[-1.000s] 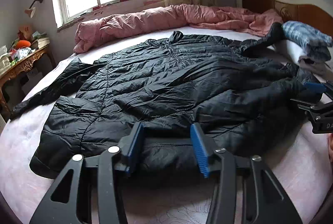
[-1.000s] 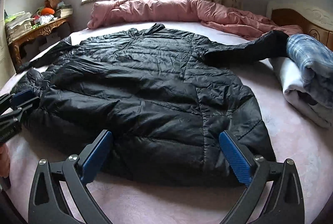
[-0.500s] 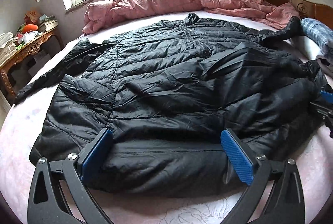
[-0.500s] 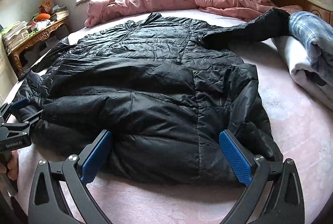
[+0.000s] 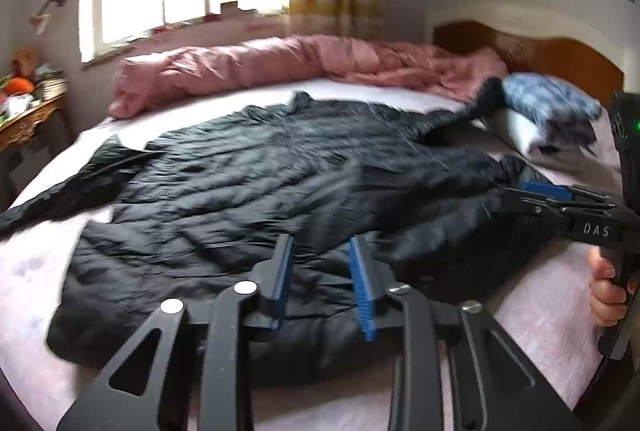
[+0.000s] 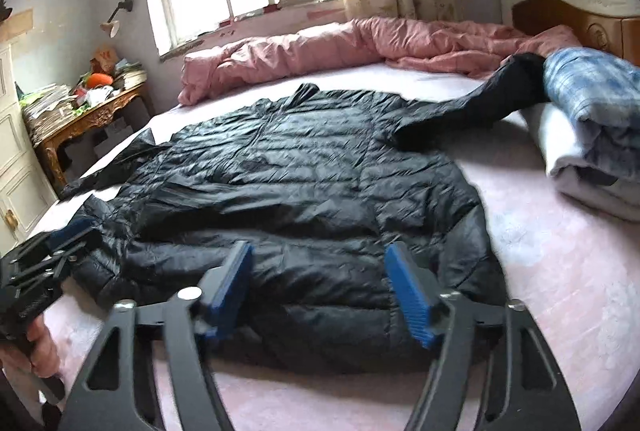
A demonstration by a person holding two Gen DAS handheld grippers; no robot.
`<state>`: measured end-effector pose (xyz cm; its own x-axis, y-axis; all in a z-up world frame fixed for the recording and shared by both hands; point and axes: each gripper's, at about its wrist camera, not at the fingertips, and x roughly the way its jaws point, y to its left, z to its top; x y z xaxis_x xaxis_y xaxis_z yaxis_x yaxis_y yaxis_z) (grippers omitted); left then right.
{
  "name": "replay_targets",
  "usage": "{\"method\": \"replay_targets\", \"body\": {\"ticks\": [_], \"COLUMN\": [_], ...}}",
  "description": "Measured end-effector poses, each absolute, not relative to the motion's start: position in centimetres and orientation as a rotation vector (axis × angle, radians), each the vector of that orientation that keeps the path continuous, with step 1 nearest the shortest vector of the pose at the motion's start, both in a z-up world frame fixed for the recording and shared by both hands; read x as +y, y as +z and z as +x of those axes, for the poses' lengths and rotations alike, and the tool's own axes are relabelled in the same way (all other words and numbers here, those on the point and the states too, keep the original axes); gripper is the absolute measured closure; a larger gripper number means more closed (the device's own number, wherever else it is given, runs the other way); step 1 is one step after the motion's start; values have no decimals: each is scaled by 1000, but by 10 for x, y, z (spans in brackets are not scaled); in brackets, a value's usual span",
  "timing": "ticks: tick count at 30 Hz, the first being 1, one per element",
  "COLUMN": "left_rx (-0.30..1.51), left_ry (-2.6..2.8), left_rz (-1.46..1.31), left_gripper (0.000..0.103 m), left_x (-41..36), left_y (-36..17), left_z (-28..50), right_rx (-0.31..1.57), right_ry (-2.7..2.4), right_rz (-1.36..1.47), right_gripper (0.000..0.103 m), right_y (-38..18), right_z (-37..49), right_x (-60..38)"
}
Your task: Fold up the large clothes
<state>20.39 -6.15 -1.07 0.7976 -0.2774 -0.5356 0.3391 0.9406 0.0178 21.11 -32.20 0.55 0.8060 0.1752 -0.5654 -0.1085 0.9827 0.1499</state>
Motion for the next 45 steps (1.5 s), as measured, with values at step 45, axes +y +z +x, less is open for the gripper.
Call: {"method": "replay_targets", "body": {"ticks": [45], "left_rx": [596], "left_ry": [-261], "left_rz": [271], "left_gripper": [52], "left_x": [-15], "left_y": [-4], "left_z": [152], "right_rx": [751], "right_ry": [250], "right_rz": [-285], "right_gripper": [35], "right_y": [-1], "right_z": [177], "right_x": [-279]}}
